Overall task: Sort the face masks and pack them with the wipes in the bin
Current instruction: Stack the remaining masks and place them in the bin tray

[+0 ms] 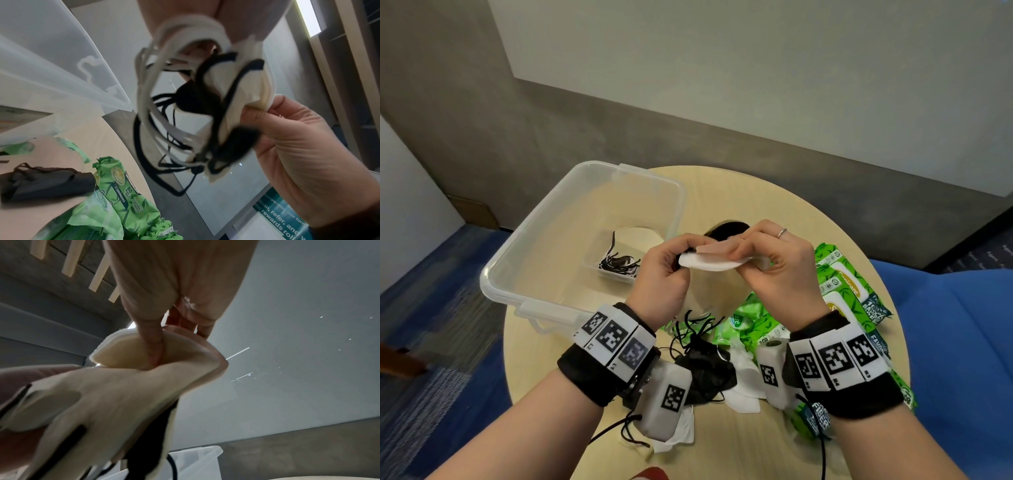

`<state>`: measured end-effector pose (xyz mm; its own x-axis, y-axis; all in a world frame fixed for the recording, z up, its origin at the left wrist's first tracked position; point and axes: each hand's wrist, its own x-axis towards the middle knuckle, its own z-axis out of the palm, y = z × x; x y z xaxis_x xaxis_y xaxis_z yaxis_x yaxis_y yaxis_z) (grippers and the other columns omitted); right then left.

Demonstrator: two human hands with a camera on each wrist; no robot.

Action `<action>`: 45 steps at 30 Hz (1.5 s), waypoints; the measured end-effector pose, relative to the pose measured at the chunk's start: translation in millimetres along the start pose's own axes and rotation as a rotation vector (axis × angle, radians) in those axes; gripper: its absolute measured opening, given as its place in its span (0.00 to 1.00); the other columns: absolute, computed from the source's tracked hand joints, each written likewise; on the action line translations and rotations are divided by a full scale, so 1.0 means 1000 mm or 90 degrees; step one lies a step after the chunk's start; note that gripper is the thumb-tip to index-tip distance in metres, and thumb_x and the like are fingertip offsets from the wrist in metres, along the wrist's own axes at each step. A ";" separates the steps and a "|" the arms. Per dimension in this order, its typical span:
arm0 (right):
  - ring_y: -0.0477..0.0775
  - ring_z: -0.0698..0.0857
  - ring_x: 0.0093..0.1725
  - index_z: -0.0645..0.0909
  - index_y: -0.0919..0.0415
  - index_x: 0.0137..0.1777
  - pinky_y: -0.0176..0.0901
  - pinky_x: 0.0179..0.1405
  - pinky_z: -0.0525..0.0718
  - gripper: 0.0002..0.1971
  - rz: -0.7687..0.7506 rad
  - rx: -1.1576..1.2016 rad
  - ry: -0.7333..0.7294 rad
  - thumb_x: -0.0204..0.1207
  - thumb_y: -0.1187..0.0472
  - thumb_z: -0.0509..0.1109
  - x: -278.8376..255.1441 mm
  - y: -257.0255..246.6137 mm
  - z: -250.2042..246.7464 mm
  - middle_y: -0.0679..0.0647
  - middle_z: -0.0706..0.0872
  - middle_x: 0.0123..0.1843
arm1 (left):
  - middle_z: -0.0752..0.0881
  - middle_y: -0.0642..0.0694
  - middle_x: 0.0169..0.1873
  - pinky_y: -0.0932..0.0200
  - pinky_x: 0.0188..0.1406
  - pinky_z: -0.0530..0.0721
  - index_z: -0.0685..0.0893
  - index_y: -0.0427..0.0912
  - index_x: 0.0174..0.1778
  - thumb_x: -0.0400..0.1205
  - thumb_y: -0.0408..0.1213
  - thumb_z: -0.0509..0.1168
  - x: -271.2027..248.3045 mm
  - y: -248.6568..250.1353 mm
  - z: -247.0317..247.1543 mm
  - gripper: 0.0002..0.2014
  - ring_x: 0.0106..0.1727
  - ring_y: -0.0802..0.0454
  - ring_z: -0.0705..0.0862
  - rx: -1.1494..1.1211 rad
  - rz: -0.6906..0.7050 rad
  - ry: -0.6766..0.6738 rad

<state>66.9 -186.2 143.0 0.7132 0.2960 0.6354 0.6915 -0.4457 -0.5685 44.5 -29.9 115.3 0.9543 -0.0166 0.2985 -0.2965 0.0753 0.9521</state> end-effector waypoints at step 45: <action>0.48 0.69 0.68 0.80 0.49 0.38 0.49 0.65 0.65 0.06 0.216 -0.084 -0.208 0.70 0.58 0.76 0.012 -0.006 -0.035 0.41 0.72 0.65 | 0.87 0.56 0.42 0.71 0.37 0.81 0.71 0.49 0.65 0.78 0.13 0.58 0.004 0.008 -0.009 0.28 0.39 0.66 0.85 -0.053 -0.073 -0.018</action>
<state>67.1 -209.3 172.5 0.9092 0.3559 0.2162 0.4083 -0.6604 -0.6301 46.9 -20.7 123.3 0.9799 -0.0575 0.1912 -0.1806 0.1531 0.9716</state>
